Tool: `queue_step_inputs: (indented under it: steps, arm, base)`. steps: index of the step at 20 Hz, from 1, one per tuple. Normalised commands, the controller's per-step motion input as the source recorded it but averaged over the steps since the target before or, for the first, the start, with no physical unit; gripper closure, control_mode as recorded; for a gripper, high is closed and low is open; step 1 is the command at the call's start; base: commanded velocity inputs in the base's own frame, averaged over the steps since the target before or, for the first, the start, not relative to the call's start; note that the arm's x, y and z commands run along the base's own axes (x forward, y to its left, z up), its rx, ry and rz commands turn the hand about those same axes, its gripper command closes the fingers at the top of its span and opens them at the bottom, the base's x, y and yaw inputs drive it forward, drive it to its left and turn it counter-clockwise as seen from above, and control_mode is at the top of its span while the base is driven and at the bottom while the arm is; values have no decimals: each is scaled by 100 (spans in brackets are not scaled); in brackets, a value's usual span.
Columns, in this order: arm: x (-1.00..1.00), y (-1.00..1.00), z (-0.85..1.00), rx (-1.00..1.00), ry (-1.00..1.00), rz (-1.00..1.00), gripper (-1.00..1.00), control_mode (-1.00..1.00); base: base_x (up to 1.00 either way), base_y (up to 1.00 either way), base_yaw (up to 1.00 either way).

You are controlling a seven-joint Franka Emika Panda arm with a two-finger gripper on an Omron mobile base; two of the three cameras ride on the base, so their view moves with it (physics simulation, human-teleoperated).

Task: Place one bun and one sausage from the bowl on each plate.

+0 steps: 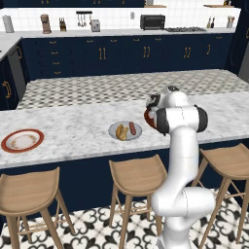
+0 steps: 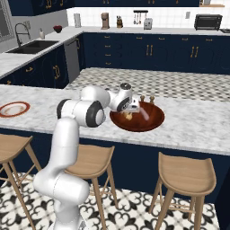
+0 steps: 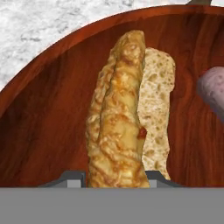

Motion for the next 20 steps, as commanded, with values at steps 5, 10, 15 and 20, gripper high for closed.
queue_step_inputs:
  steps: [5, 10, 15, 20]
  arm:
    - [-9, -1, 53, 0, 0, -3, 100, -100]
    - [-51, 0, 51, 0, 0, -4, 100, -100]
    - [-77, 17, 37, 0, -1, -8, 100, -100]
    - [-63, 90, 33, -8, -4, -3, 100, -100]
  base:
    - [0, 0, 0]
    - [0, 0, 0]
    - [0, 0, 0]
    - [0, 0, 0]
